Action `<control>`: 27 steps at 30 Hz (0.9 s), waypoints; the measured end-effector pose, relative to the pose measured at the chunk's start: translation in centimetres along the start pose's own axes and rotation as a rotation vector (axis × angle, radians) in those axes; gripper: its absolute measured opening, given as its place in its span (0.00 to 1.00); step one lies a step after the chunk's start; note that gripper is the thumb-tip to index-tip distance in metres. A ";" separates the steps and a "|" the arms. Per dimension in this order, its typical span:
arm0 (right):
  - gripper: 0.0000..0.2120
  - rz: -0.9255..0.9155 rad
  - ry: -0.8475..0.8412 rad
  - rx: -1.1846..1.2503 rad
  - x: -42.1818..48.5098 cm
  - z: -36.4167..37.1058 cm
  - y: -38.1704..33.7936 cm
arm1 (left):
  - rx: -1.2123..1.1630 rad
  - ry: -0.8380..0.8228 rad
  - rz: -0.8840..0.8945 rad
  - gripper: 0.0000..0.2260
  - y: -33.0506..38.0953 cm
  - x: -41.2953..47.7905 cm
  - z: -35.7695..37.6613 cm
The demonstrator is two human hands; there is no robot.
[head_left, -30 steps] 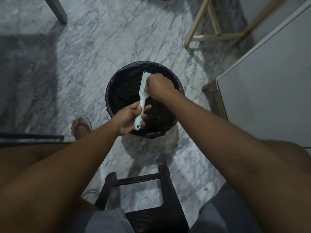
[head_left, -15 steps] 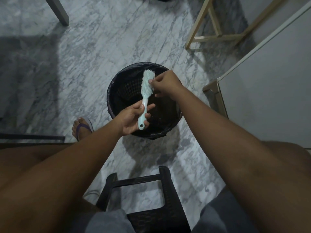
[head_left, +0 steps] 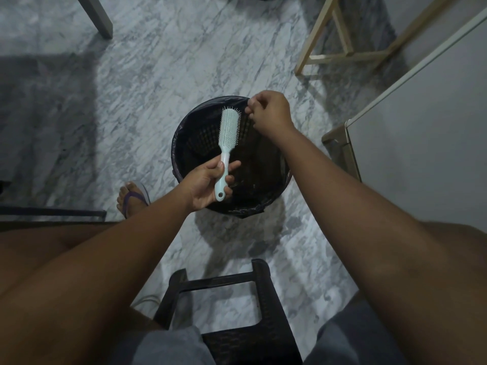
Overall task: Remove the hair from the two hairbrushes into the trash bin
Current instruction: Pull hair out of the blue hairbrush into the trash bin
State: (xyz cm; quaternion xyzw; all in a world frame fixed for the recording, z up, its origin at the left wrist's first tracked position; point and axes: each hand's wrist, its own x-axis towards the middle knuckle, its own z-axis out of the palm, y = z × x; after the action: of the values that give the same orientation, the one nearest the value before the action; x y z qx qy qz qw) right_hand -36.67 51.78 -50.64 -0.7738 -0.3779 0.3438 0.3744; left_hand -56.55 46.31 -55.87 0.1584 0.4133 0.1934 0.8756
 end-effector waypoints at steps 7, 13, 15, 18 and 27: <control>0.23 0.091 -0.150 -0.240 -0.3 1.8 0.1 | -0.016 -0.033 -0.034 0.19 -0.1 -0.3 1.0; 0.16 0.079 -0.130 -0.160 0.1 1.7 -0.2 | -0.014 -0.040 -0.062 0.20 -0.1 -0.5 0.4; 0.08 0.110 -0.121 -0.096 0.4 1.7 -0.1 | -0.011 -0.035 -0.060 0.19 0.0 -0.5 0.2; 0.11 0.208 -0.066 0.071 0.9 1.3 -0.3 | -0.034 -0.035 -0.048 0.18 0.2 -0.5 0.1; 0.07 -0.015 -0.209 -0.167 1.0 0.6 0.3 | 0.037 -0.053 -0.080 0.17 0.0 -1.0 0.1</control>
State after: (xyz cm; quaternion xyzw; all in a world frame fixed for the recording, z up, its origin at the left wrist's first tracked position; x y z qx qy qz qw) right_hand -36.59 52.70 -51.46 -0.7594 -0.4480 0.3870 0.2699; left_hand -57.07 45.83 -55.16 0.1630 0.3995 0.1461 0.8902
